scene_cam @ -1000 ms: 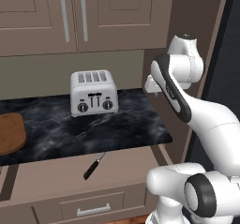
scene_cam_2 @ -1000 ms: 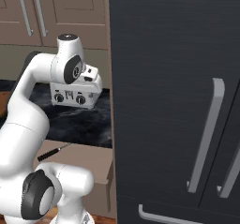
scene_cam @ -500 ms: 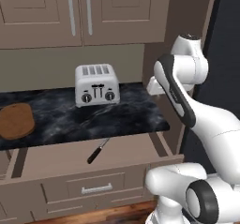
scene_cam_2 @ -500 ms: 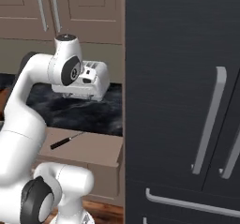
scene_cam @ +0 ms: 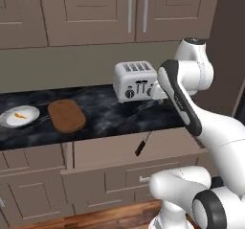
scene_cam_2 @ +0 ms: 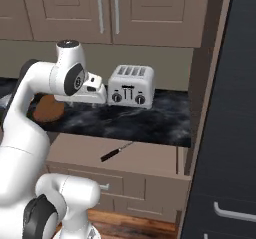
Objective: Pick up the knife from the drawer and place it on the cutting board. Then place the meat from the plate to the cutting board.
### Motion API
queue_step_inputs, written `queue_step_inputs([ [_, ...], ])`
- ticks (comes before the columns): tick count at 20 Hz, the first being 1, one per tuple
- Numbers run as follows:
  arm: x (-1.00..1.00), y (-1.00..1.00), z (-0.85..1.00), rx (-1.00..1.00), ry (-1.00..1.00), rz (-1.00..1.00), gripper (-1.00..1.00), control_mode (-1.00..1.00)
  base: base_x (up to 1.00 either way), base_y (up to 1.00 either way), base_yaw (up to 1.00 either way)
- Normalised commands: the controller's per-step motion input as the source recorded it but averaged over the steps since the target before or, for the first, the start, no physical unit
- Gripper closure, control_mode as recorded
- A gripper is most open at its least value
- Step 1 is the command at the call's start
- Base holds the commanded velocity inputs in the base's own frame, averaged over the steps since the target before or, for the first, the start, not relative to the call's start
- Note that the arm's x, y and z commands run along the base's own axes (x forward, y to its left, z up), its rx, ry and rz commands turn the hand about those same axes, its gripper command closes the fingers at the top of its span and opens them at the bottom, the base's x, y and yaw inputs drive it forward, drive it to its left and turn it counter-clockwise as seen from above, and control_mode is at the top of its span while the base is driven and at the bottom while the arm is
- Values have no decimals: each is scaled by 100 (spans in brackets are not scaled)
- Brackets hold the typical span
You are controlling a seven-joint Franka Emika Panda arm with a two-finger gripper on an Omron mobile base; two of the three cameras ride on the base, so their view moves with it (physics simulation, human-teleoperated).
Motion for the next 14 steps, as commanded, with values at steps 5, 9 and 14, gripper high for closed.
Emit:
queue_step_inputs([
  [5,0,0,0,0,0,0,-100,100,-1,100,-21],
  [9,0,0,0,0,0,0,-100,100,0,100,-25],
  [14,0,0,0,0,0,0,-100,100,11,100,-38],
])
